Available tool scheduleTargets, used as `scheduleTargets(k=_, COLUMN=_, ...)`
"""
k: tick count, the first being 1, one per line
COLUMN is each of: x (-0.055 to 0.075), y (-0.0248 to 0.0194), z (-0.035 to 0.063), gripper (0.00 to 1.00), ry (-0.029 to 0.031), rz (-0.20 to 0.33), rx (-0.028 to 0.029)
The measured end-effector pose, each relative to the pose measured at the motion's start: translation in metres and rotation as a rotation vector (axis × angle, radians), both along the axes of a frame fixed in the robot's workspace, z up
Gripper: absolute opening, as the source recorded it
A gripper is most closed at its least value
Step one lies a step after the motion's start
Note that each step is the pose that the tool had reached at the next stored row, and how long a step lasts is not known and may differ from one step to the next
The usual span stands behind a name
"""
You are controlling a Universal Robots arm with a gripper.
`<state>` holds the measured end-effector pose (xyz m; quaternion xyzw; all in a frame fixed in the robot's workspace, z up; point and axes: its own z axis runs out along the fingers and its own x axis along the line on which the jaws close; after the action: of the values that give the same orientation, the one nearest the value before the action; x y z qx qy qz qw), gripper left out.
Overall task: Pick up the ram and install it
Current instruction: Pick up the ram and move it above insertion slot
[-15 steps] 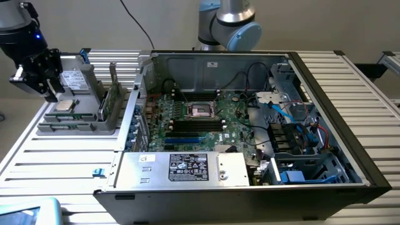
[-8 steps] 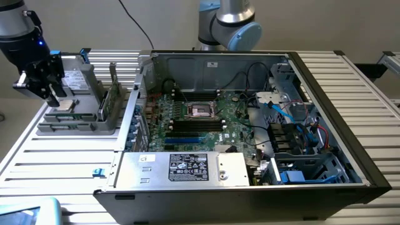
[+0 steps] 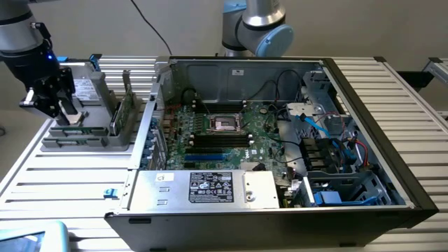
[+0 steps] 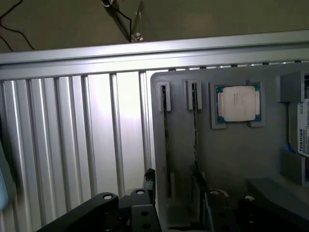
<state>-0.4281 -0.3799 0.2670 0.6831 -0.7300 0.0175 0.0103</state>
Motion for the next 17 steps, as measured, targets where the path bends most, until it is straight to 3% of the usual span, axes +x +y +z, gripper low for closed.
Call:
scheduleTargets(k=5, x=0.001, y=-0.0004, z=-0.0090, gripper=0.43, ry=0.0003, rz=0.000, rx=0.0020)
scheduleTargets(k=8, x=0.001, y=-0.0006, z=-0.0122, gripper=0.43, ry=0.0039, rz=0.000, rx=0.0123)
scheduleTargets(k=10, x=0.001, y=-0.0008, z=-0.0140, gripper=0.43, ry=0.0100, rz=0.000, rx=0.0171)
scheduleTargets(k=12, x=0.001, y=-0.0024, z=-0.0159, gripper=0.43, ry=0.0186, rz=0.000, rx=0.0183)
scheduleTargets(k=13, x=0.001, y=-0.0033, z=-0.0178, gripper=0.43, ry=0.0202, rz=0.000, rx=0.0183)
scheduleTargets(k=17, x=0.004, y=-0.0038, z=-0.0249, gripper=0.43, ry=0.0204, rz=0.000, rx=0.0183)
